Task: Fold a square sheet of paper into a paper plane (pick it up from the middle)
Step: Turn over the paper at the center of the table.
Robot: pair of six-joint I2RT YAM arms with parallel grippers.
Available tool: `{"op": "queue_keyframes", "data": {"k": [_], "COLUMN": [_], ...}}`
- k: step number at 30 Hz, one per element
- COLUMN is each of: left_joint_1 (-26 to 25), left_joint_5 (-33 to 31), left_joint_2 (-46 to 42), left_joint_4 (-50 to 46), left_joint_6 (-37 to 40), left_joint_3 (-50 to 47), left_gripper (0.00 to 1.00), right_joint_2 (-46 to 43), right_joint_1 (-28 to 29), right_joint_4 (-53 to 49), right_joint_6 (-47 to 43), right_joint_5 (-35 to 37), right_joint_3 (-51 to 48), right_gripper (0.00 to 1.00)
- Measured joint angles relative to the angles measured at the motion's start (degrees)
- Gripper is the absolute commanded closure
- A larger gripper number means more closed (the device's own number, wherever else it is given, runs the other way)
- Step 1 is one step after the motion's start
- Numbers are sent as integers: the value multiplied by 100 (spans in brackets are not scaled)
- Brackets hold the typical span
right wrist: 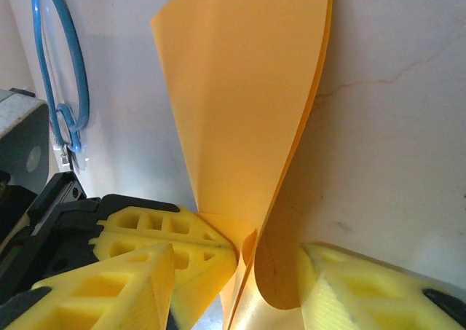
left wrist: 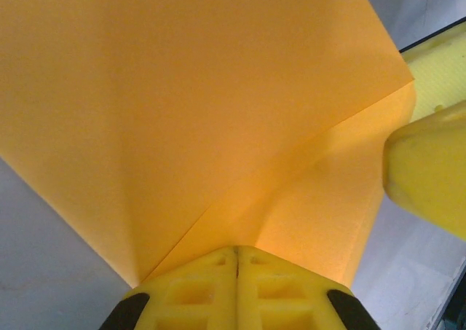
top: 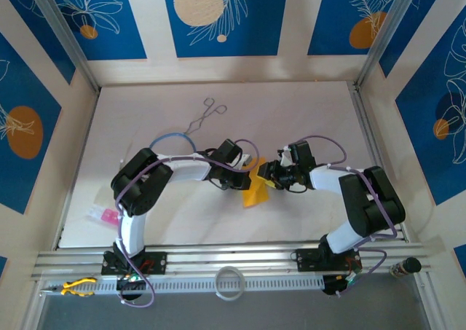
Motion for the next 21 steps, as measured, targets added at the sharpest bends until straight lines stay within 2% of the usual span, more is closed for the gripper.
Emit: {"op": "queue_keyframes", "data": {"k": [21], "left_joint_1": [2], "left_joint_5": [-2], "left_joint_2": [-9], "left_joint_4": [-17], "left_joint_6": [-2], "left_joint_3": [2], "left_gripper": [100], "right_joint_2": [334], "right_joint_1": [-289], "right_joint_4": [129], "right_joint_6": [-208], "right_joint_5": [-332], "right_joint_3": [0], "right_gripper": [63]}}
